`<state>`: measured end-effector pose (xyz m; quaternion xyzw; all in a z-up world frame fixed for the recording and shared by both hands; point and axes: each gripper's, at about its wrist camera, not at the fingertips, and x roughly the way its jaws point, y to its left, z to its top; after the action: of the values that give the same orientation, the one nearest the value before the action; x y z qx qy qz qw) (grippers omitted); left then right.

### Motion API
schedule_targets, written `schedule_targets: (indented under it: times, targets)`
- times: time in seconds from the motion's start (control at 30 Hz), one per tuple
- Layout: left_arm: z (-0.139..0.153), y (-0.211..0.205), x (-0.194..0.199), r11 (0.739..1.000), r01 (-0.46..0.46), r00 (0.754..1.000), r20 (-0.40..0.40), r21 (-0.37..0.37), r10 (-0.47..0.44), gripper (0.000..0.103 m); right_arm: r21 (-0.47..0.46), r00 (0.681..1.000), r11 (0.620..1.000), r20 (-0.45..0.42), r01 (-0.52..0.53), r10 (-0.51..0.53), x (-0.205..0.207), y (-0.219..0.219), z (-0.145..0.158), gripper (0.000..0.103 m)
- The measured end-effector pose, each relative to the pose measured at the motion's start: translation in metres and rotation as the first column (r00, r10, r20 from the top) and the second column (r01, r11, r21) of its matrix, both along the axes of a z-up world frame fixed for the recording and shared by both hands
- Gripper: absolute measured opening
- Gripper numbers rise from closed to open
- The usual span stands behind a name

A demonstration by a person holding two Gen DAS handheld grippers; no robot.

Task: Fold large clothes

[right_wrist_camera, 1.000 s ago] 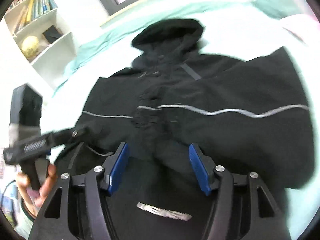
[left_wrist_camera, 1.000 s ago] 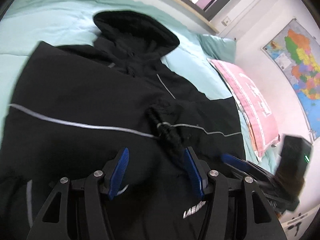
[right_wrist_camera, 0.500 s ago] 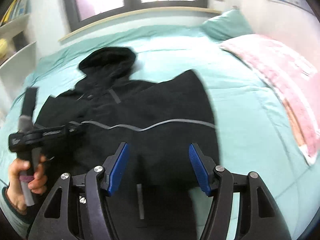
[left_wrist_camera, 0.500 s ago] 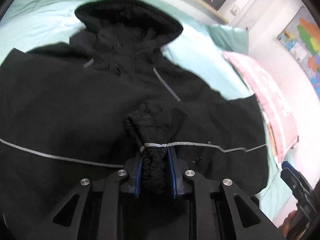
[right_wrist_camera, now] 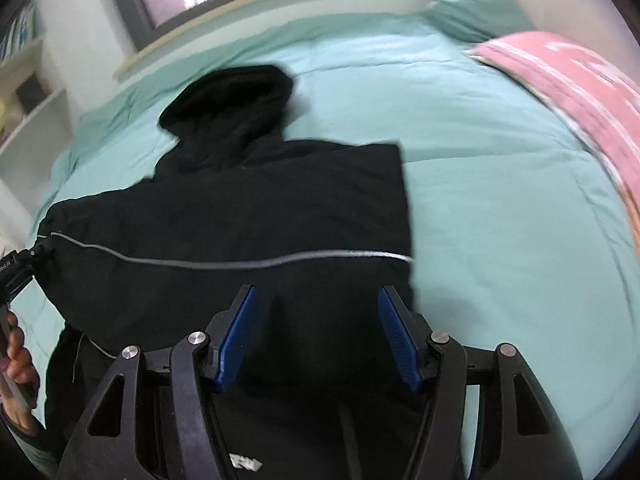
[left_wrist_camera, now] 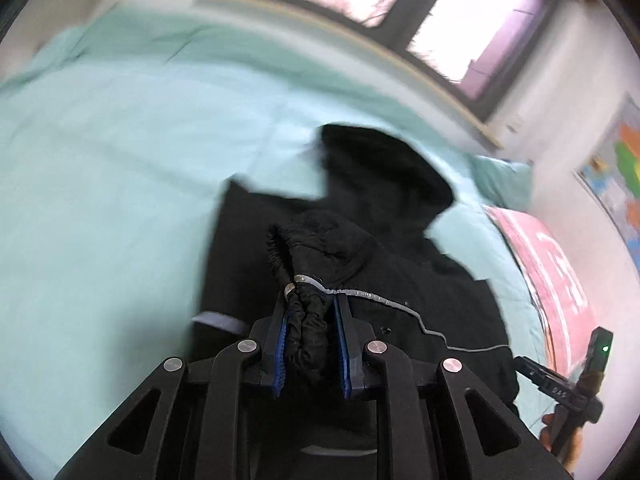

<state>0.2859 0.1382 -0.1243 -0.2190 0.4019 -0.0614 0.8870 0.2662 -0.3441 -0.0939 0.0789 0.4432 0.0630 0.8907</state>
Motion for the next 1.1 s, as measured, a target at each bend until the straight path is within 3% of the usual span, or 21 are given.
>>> schedule_targets:
  times: [0.07, 0.13, 0.2, 0.27, 0.4, 0.5, 0.57, 0.63, 0.73, 0.8, 0.87, 0.9, 0.97, 1.03, 1.1]
  targets:
    - [-0.029, 0.010, 0.005, 1.000, 0.010, 0.995, -0.095, 0.008, -0.010, 0.021, -0.025, 1.000, 1.000, -0.022, -0.018, 0.018, 0.010, 0.022, -0.013, 0.066]
    - [-0.056, 0.014, 0.010, 1.000, 0.027, 0.985, -0.171, 0.010, -0.025, 0.024, -0.135, 0.997, 0.990, -0.069, -0.036, 0.027, 0.023, 0.048, -0.037, 0.069]
    - [-0.066, 0.016, 0.008, 0.999, 0.043, 0.987, -0.153, -0.012, -0.044, 0.024, -0.247, 0.997, 0.968, -0.077, -0.047, 0.029, 0.025, 0.062, -0.054, 0.070]
    - [-0.060, 0.021, 0.007, 0.997, 0.071, 0.988, -0.134, -0.035, -0.076, 0.025, -0.279, 0.997, 0.959, -0.072, -0.037, 0.018, 0.024, 0.066, -0.058, 0.070]
    - [-0.031, 0.042, -0.009, 0.992, 0.114, 0.990, -0.083, -0.050, -0.118, 0.031, -0.203, 0.991, 0.978, -0.135, -0.048, 0.021, 0.029, 0.052, -0.042, 0.070]
    - [0.005, 0.049, -0.023, 0.998, 0.067, 0.997, 0.027, -0.013, -0.067, 0.040, -0.111, 0.995, 0.992, -0.089, -0.056, 0.047, 0.028, 0.053, -0.018, 0.070]
    - [0.023, 0.036, -0.018, 0.988, 0.132, 0.989, 0.078, -0.075, -0.126, 0.046, -0.050, 0.996, 0.995, -0.042, -0.083, 0.081, 0.034, 0.065, -0.005, 0.070]
    - [0.030, 0.008, -0.009, 0.981, 0.187, 0.980, 0.076, -0.062, -0.182, 0.047, -0.016, 0.993, 0.993, -0.010, -0.117, 0.117, 0.045, 0.086, -0.001, 0.070]
    - [0.019, -0.044, 0.011, 0.967, 0.254, 0.966, 0.058, -0.007, -0.253, 0.047, -0.001, 0.992, 0.992, 0.002, -0.126, 0.126, 0.064, 0.112, -0.011, 0.070]
    - [-0.004, -0.070, 0.026, 0.962, 0.270, 0.963, -0.011, 0.047, -0.270, 0.047, 0.055, 0.993, 0.992, -0.033, -0.109, 0.111, 0.073, 0.120, -0.023, 0.070]
    - [-0.032, -0.082, 0.043, 0.963, 0.266, 0.962, -0.081, 0.049, -0.261, 0.046, 0.078, 0.995, 0.994, -0.055, -0.082, 0.087, 0.080, 0.126, -0.034, 0.070]
    - [-0.047, -0.082, 0.049, 0.967, 0.245, 0.964, -0.122, 0.062, -0.236, 0.045, 0.022, 0.995, 0.997, -0.056, -0.078, 0.079, 0.078, 0.134, -0.040, 0.070]
    - [-0.068, -0.073, 0.055, 0.977, 0.207, 0.966, -0.169, 0.059, -0.194, 0.032, -0.114, 0.993, 0.988, -0.063, -0.102, 0.095, 0.078, 0.148, -0.049, 0.070]
    - [-0.072, -0.066, 0.058, 0.982, 0.185, 0.969, -0.172, 0.028, -0.178, 0.016, -0.165, 0.991, 0.979, -0.079, -0.121, 0.110, 0.082, 0.154, -0.059, 0.070]
    - [-0.073, -0.059, 0.060, 0.982, 0.186, 0.965, -0.187, -0.017, -0.185, 0.015, -0.153, 0.991, 0.981, -0.087, -0.117, 0.105, 0.083, 0.147, -0.063, 0.070]
